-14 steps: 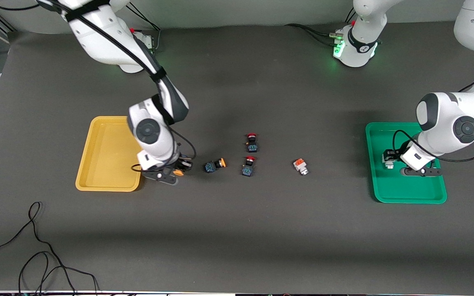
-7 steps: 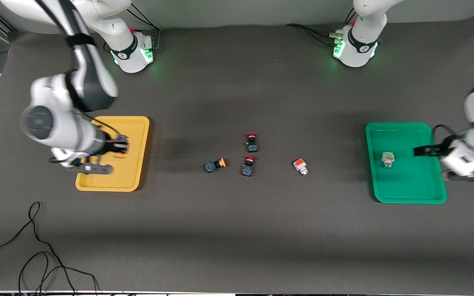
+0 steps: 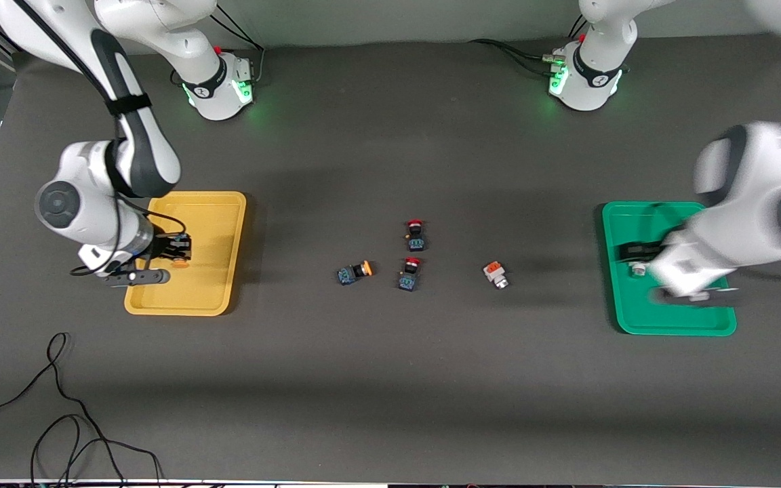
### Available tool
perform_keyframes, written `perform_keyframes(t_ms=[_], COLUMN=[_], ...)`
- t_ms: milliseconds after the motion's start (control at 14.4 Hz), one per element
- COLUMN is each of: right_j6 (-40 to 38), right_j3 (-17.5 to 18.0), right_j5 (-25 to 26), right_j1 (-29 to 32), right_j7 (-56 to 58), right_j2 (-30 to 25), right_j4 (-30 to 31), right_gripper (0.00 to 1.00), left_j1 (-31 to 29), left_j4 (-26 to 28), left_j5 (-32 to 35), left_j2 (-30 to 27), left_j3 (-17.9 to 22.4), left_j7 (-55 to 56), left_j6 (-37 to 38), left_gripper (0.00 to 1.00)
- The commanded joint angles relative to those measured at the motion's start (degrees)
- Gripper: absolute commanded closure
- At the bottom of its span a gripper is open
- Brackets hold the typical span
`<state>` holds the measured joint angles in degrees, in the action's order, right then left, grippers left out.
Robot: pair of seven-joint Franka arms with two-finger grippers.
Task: Place green and yellow buttons in trays
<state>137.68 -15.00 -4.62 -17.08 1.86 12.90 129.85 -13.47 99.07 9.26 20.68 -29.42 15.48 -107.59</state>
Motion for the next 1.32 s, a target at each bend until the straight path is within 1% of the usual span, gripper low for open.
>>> perform_keyframes(t_ms=[0,139,278,348,418,487,557,696,766,905,1044,1183,1253], right_j6=[7.8,11.8,12.6,12.3,11.9,11.0,9.6,6.4,3.1,-1.8,-6.9,-11.2,-12.1], right_j3=[-0.4,-0.5,-0.5,-0.5,-0.6,-0.5,-0.6,-0.6,-0.6,-0.1,0.0,0.1,0.1], right_j5=[-4.3,-4.4,-4.4,-4.4,-4.4,-4.4,-4.4,-4.4,-4.5,-4.5,-4.5,-4.5,-4.6], right_j1=[-2.5,-4.3,-4.2,-4.2,-4.3,-4.2,-4.2,-4.2,-4.3,-5.1,-8.0,-12.2,-14.3], right_j7=[1.6,1.4,1.5,1.5,1.5,1.5,1.1,-0.1,-1.2,-8.8,-17.0,-27.8,-35.4], right_j2=[1.9,4.9,5.7,5.4,4.8,4.1,3.3,-0.5,-2.8,-6.1,-6.3,-4.5,-3.0], right_j4=[3.8,4.3,4.2,4.2,4.3,4.2,4.0,3.9,3.4,1.5,-3.7,-10.2,-13.3], right_gripper=[1.00,1.00,1.00,0.70,0.04,0.00,0.00,0.00,0.00,0.00,0.00,0.00,0.00], left_j1=[10.1,15.1,16.5,16.2,15.9,15.8,15.1,14.8,14.9,15.8,15.8,15.9,16.1], left_j4=[0.2,0.2,0.2,0.3,0.4,0.6,0.9,1.1,1.6,3.4,4.5,4.5,4.5], left_j5=[0.0,0.0,0.1,0.1,0.0,0.0,0.0,0.6,1.0,2.9,6.4,9.6,10.9], left_j2=[2.4,2.8,4.1,5.1,5.8,6.5,7.4,9.8,10.8,12.7,15.3,16.8,17.4], left_j3=[0.8,0.8,0.8,0.8,1.1,1.4,1.9,2.3,2.8,3.8,3.8,3.8,3.8], left_j7=[11.1,21.3,31.5,35.2,37.8,40.3,43.5,48.7,50.6,52.8,54.0,56.9,58.8], left_j6=[-4.3,-7.7,-9.5,-9.4,-9.3,-9.3,-9.6,-11.6,-13.8,-19.7,-23.8,-25.6,-25.9], left_gripper=[0.00,0.00,0.00,0.00,0.00,0.00,0.00,0.00,0.00,0.00,0.00,0.01,0.09])
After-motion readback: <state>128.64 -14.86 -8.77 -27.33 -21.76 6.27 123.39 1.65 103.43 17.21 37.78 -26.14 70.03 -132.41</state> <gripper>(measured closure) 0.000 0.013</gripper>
